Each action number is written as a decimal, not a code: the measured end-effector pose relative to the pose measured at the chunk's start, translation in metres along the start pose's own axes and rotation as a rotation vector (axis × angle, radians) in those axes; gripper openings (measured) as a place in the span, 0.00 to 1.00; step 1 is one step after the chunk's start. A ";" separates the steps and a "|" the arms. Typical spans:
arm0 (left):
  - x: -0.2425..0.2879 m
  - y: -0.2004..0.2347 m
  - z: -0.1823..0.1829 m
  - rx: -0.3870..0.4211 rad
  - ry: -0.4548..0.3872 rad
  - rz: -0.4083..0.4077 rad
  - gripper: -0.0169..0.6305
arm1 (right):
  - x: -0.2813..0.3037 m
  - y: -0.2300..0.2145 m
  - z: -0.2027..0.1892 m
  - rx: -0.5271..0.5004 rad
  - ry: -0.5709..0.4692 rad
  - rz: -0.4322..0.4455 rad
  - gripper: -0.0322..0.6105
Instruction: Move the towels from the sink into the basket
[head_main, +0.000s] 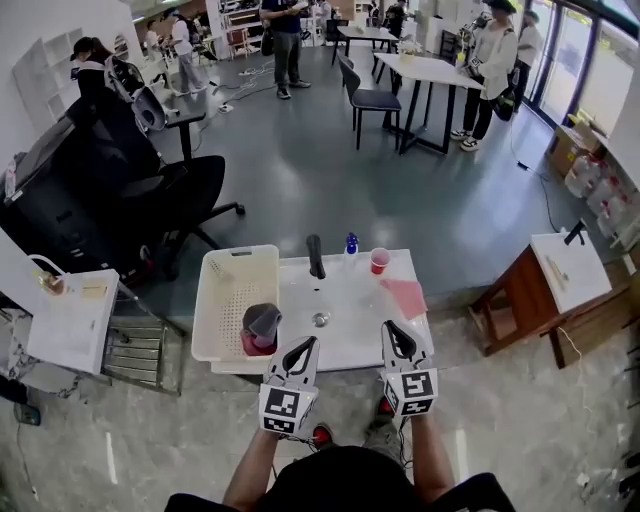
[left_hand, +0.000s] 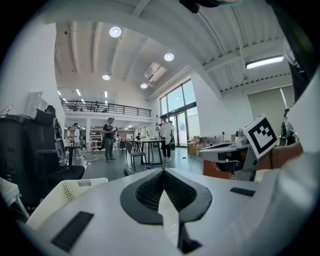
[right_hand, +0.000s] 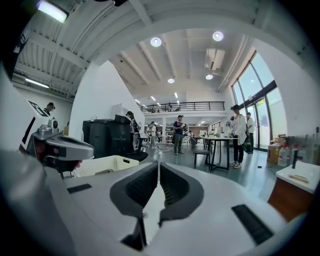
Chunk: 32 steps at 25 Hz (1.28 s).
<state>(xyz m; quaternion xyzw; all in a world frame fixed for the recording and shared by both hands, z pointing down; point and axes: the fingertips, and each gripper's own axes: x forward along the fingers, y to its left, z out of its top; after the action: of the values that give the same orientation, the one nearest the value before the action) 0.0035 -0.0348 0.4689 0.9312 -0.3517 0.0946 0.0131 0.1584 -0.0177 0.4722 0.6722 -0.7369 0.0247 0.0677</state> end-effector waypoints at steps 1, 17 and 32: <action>0.006 -0.005 0.001 -0.003 0.004 -0.012 0.04 | -0.002 -0.009 -0.003 0.002 0.006 -0.012 0.11; 0.131 -0.073 -0.013 -0.041 0.097 -0.077 0.04 | 0.002 -0.148 -0.060 0.064 0.123 -0.080 0.11; 0.217 -0.097 -0.073 -0.113 0.237 -0.057 0.04 | 0.040 -0.218 -0.144 0.138 0.275 -0.043 0.11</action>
<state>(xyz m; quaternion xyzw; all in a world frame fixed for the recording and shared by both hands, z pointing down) 0.2147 -0.0971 0.5846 0.9209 -0.3259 0.1836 0.1097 0.3814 -0.0592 0.6081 0.6812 -0.7026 0.1657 0.1218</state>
